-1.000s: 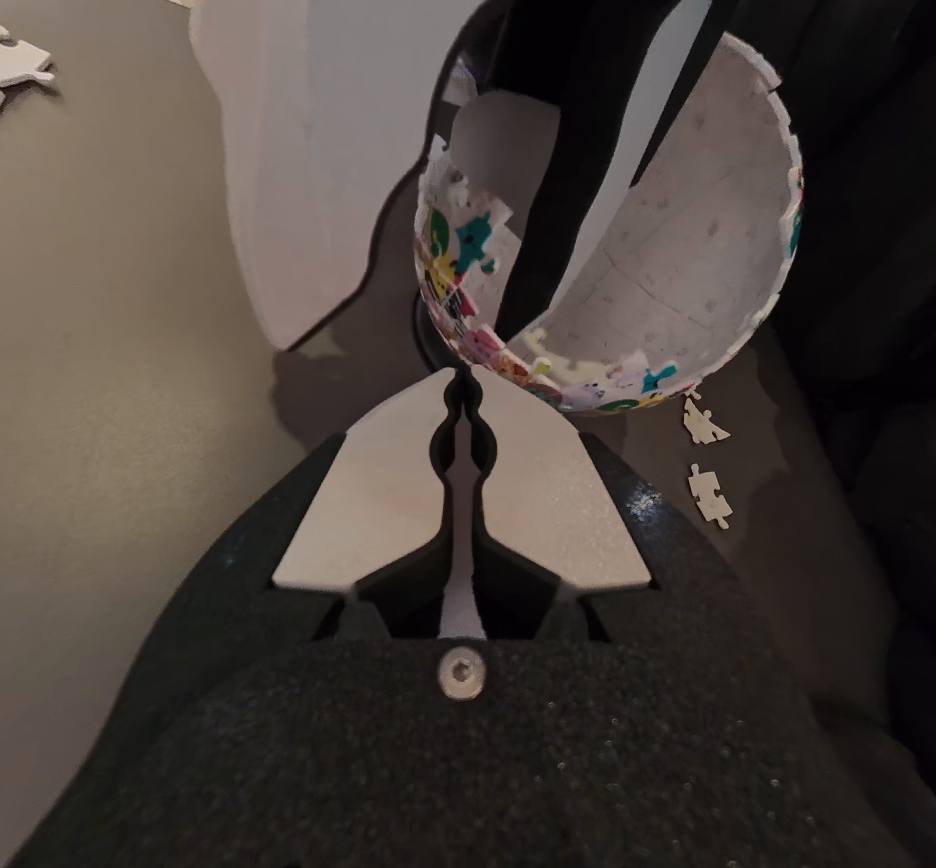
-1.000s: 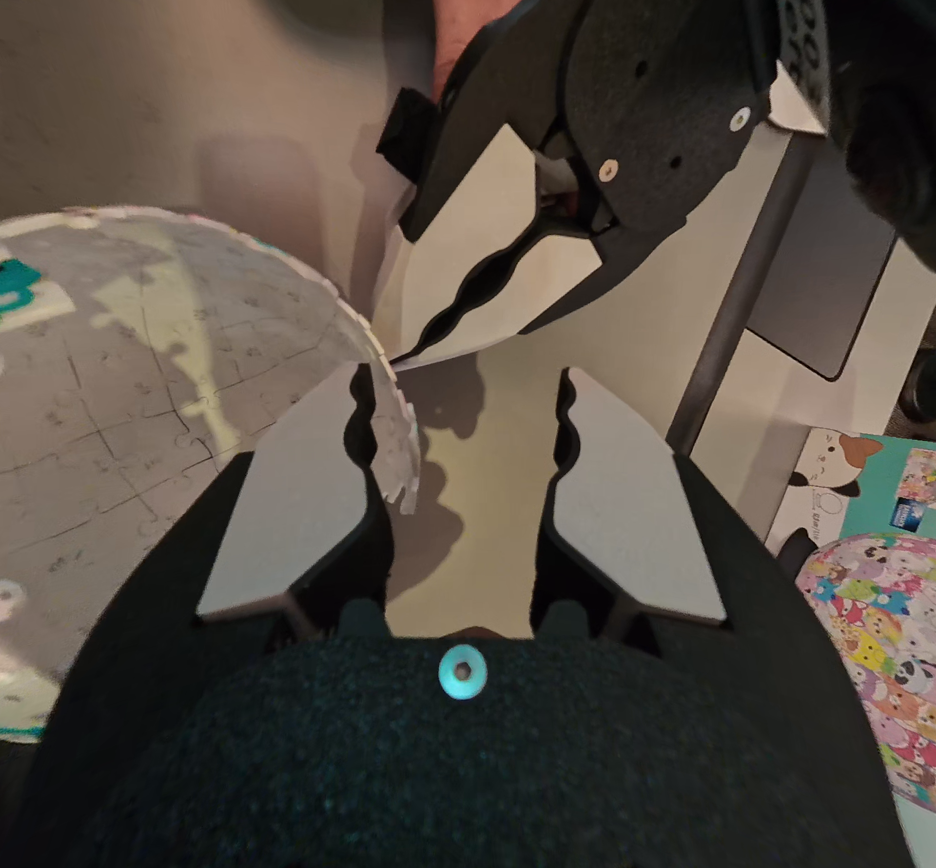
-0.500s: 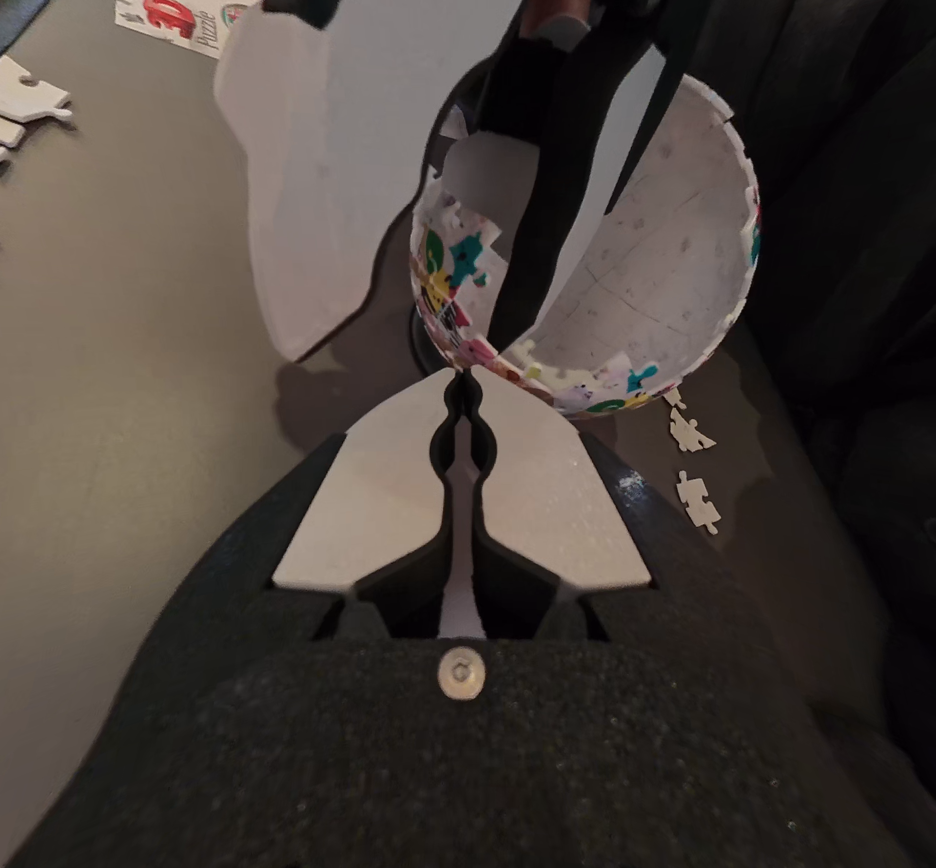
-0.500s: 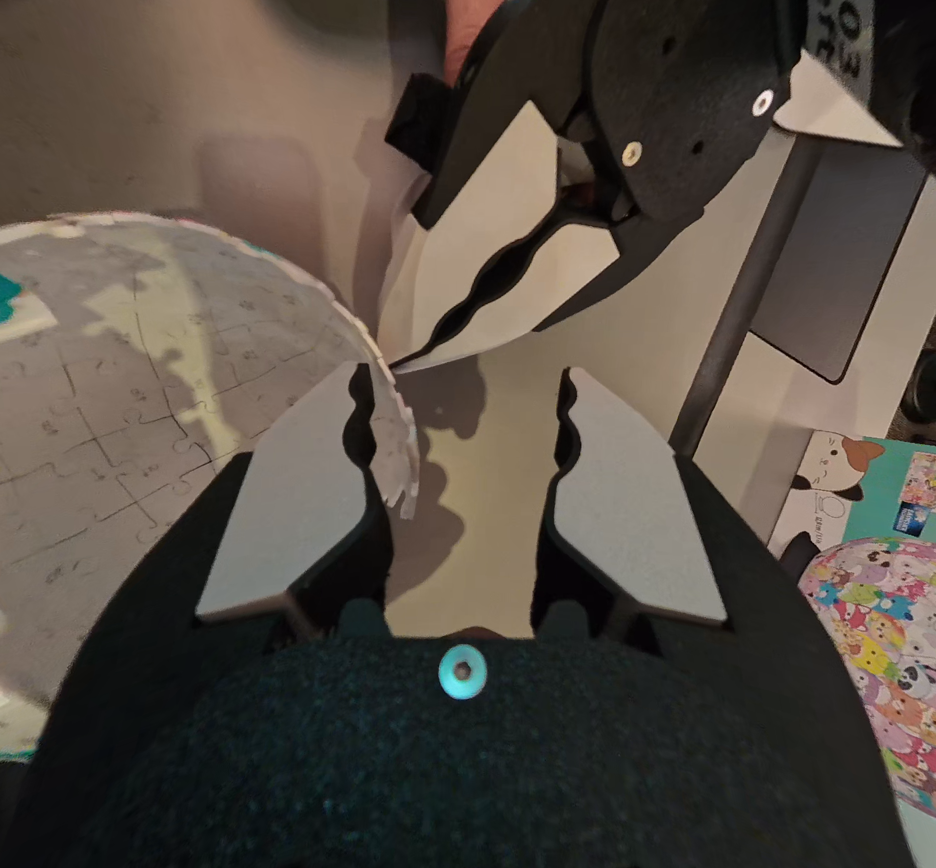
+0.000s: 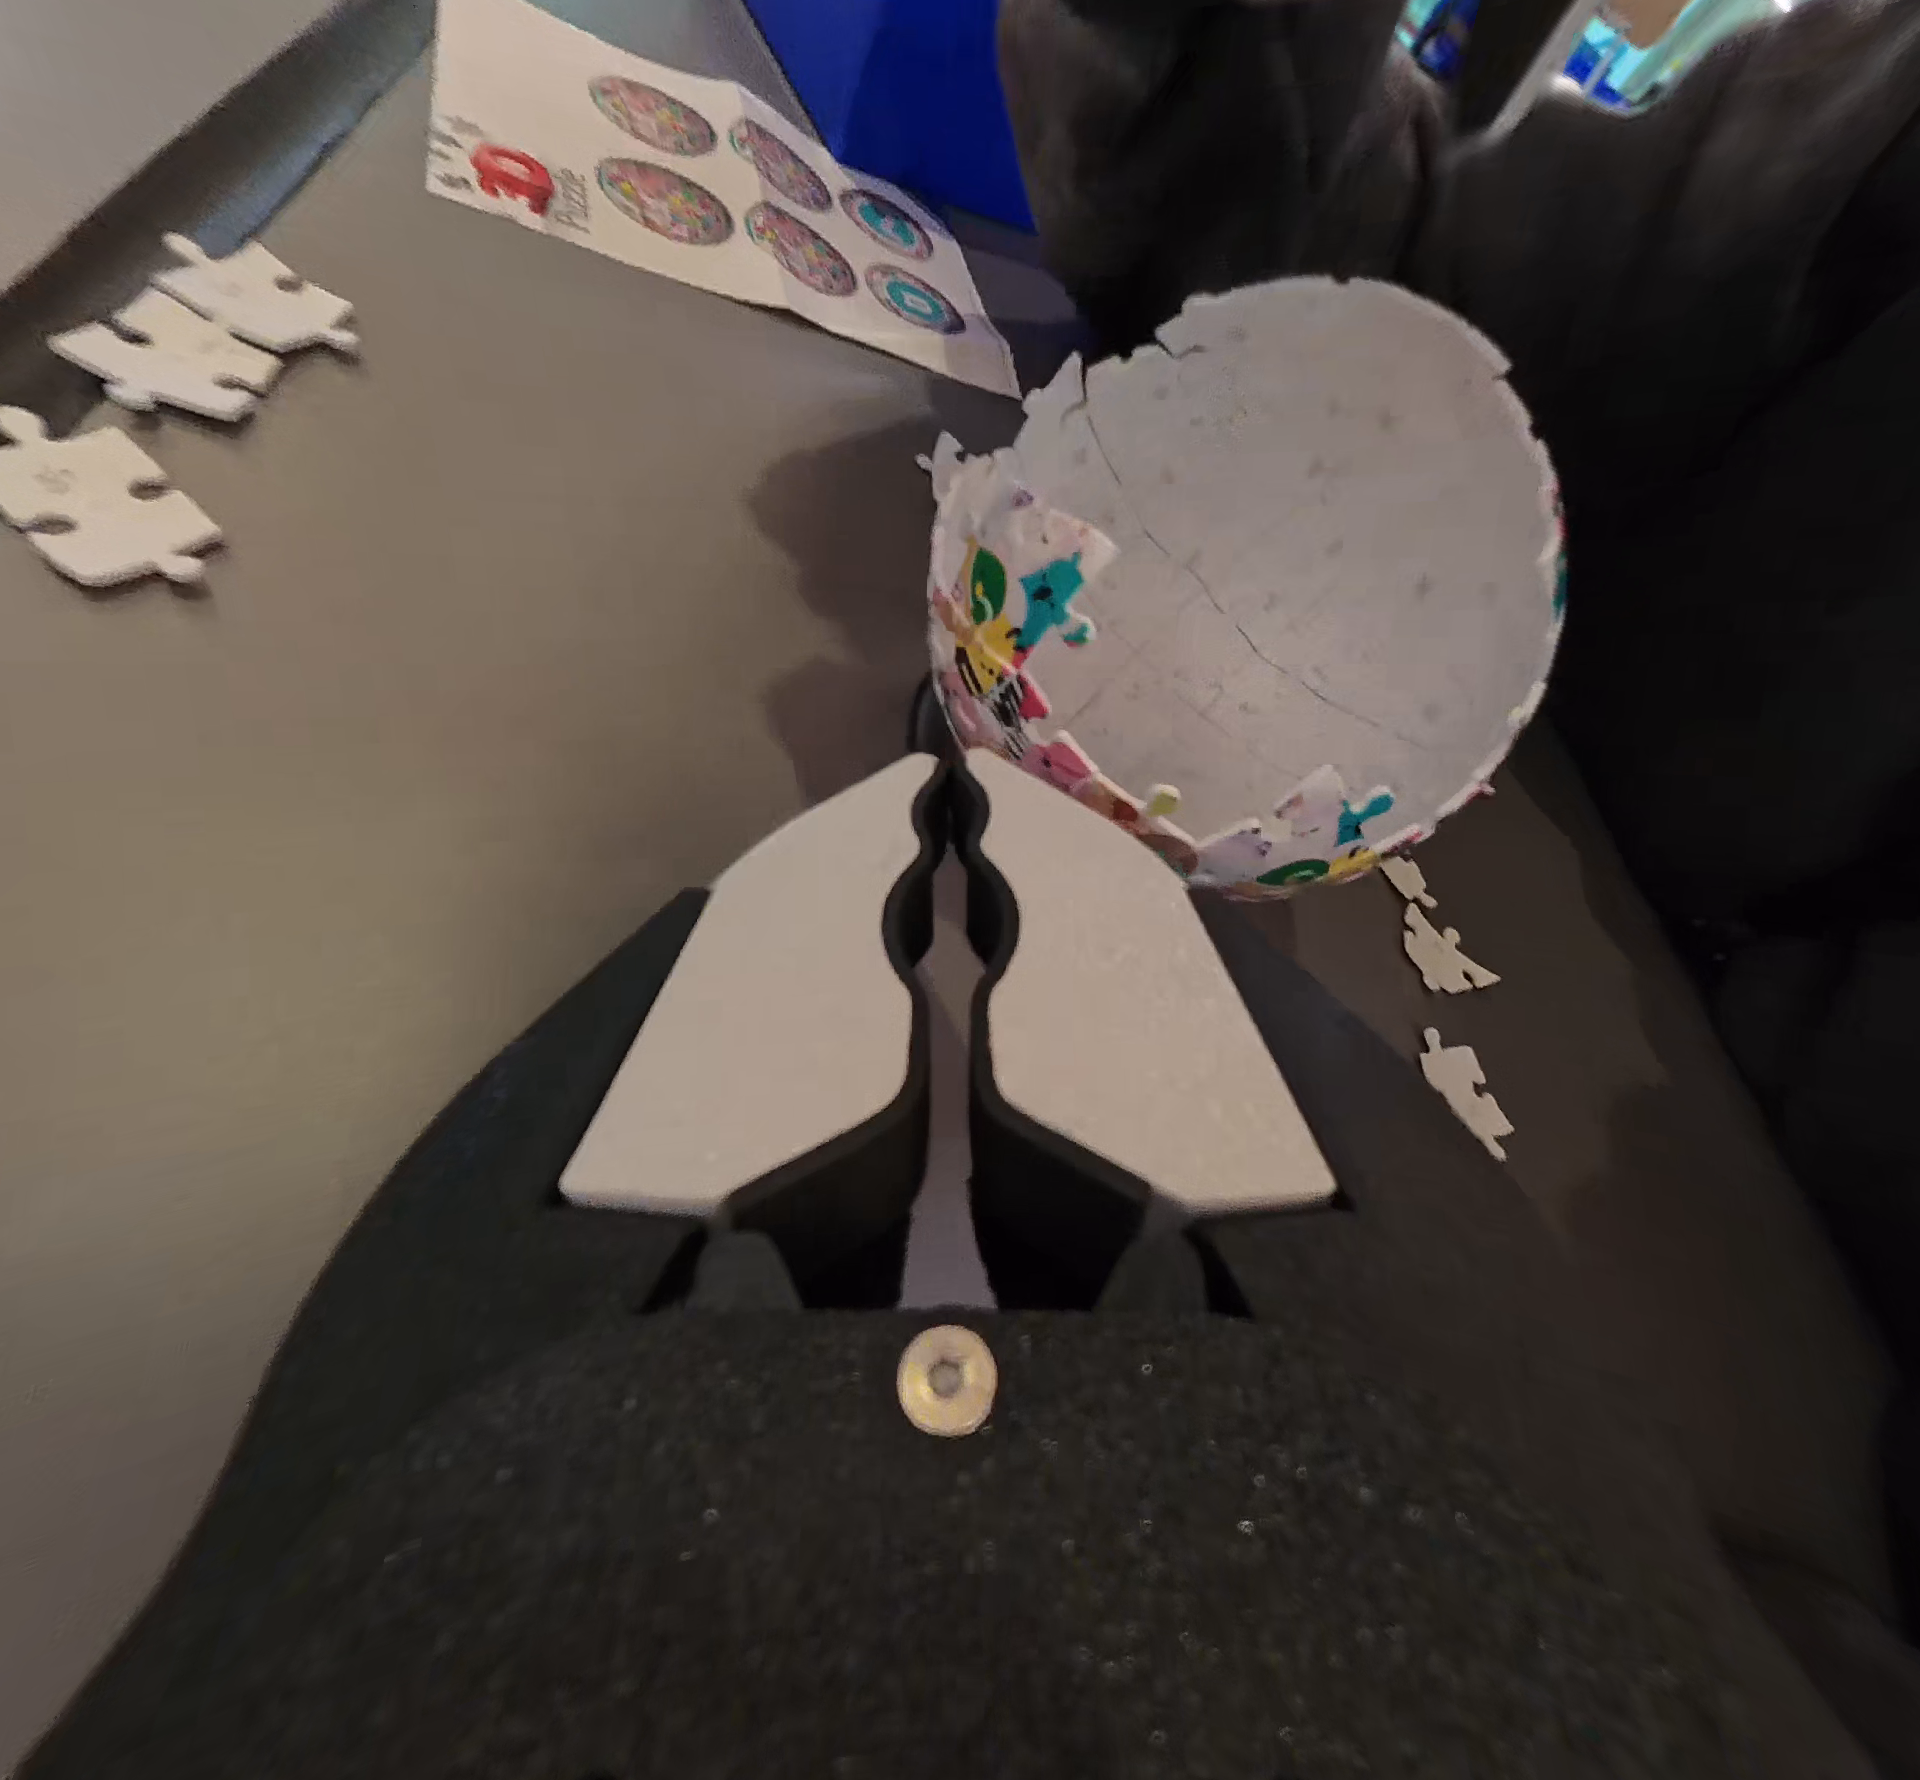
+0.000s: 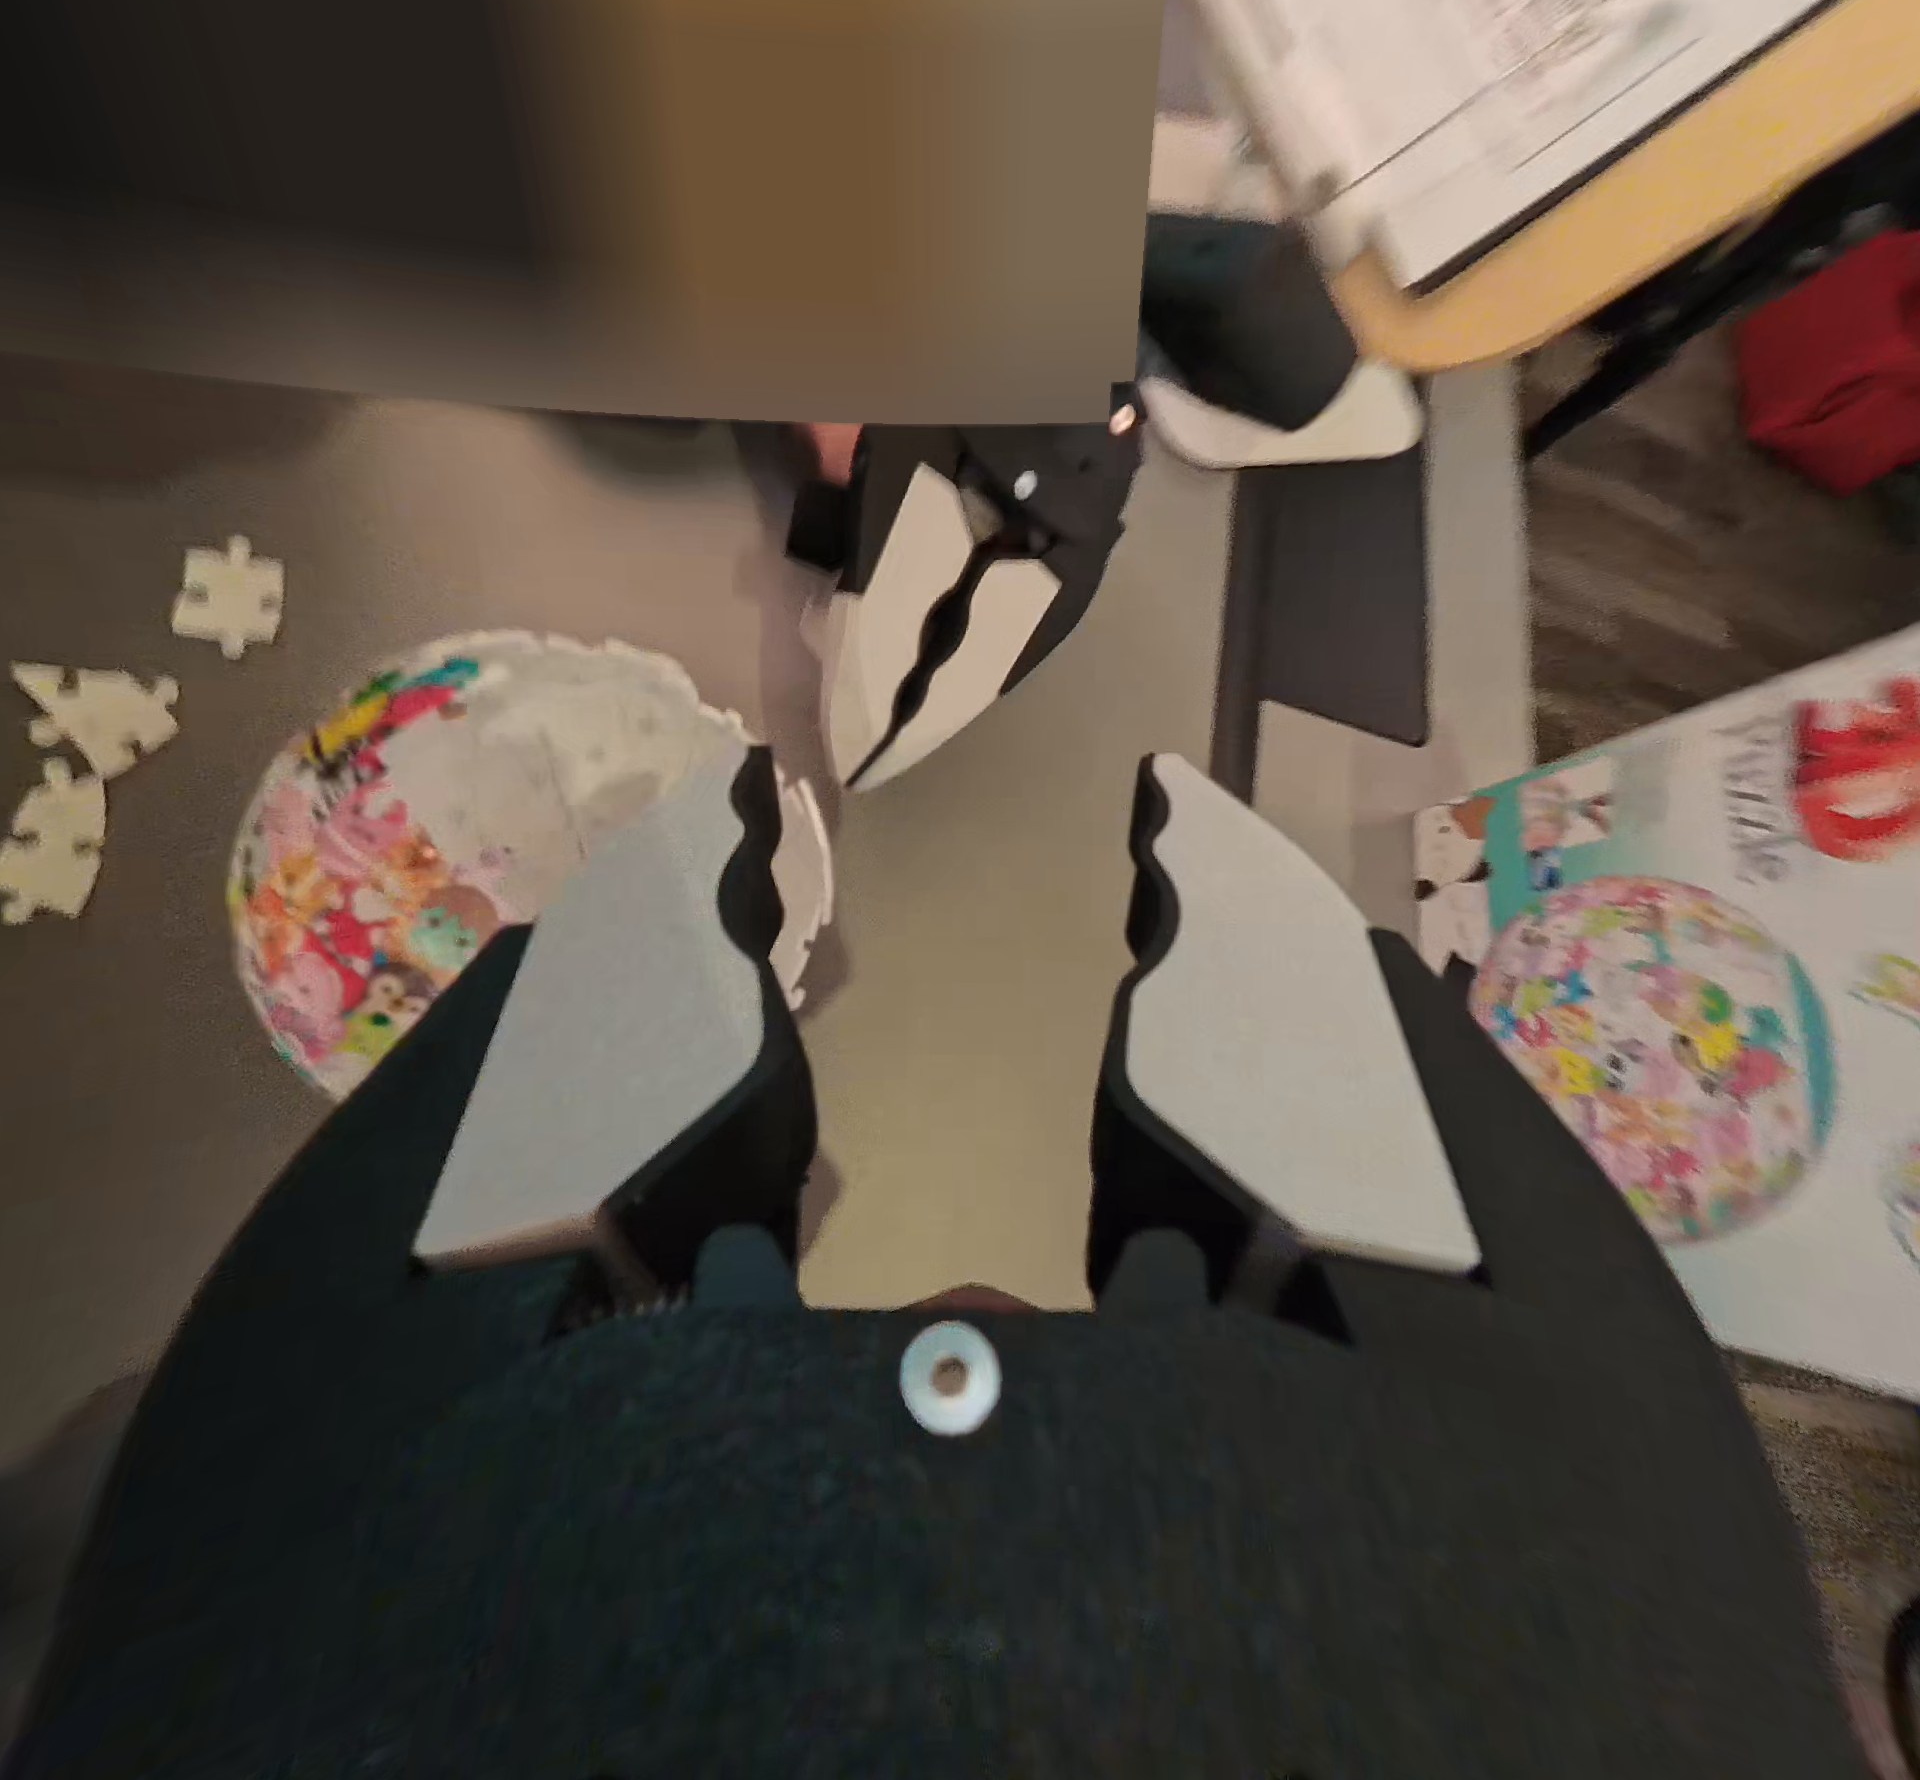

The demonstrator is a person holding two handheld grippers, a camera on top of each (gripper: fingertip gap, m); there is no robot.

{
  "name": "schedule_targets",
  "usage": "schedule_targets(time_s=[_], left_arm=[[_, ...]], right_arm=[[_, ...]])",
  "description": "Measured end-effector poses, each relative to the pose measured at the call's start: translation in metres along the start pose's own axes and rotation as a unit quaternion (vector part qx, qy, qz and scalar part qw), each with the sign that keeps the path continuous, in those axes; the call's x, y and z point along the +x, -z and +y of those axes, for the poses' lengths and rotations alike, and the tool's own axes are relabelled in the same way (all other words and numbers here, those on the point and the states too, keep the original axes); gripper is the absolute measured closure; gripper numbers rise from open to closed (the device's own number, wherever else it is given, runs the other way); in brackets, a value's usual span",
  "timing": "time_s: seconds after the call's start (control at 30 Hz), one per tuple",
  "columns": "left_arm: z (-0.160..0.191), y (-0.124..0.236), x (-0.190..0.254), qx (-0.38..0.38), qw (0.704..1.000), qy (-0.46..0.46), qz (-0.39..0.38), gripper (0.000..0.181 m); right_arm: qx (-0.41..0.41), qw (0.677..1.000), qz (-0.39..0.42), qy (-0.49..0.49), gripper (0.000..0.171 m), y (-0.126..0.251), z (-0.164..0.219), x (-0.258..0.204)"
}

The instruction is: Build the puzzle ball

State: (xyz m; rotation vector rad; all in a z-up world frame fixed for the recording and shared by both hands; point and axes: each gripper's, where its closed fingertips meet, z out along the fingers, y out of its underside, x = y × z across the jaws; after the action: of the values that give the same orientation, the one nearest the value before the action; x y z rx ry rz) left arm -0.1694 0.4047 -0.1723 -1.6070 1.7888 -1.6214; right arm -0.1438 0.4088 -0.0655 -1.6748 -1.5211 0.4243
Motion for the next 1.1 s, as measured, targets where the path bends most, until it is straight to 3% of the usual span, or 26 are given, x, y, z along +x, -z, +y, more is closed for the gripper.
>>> schedule_targets(time_s=[0.13, 0.23, 0.4, 0.57, 0.83, 1.1], left_arm=[[-0.015, 0.000, -0.020, 0.024, 0.999, 0.002, -0.030, 0.181], [-0.022, -0.002, -0.029, 0.032, 0.999, 0.009, -0.033, 0.181], [-0.023, -0.003, -0.028, 0.030, 0.998, -0.012, -0.045, 0.181], [-0.022, -0.007, -0.022, 0.026, 0.999, -0.027, -0.039, 0.181], [-0.013, -0.017, -0.011, -0.010, 1.000, -0.021, 0.008, 0.181], [-0.015, -0.033, -0.006, -0.032, 0.998, -0.028, 0.037, 0.181]], right_arm=[[-0.018, 0.993, 0.113, 0.005, 0.114, 0.029, 0.005, 0.016], [-0.013, 0.988, 0.150, -0.030, 0.117, 0.039, 0.010, 0.011], [-0.059, 0.970, 0.212, -0.105, 0.111, 0.061, 0.050, 0.003], [-0.045, 0.977, 0.193, -0.075, 0.118, 0.048, 0.038, -0.015], [-0.099, 0.992, 0.056, 0.057, 0.104, -0.036, 0.037, -0.006], [-0.116, 0.990, -0.019, 0.081, 0.098, -0.056, 0.042, -0.013]])
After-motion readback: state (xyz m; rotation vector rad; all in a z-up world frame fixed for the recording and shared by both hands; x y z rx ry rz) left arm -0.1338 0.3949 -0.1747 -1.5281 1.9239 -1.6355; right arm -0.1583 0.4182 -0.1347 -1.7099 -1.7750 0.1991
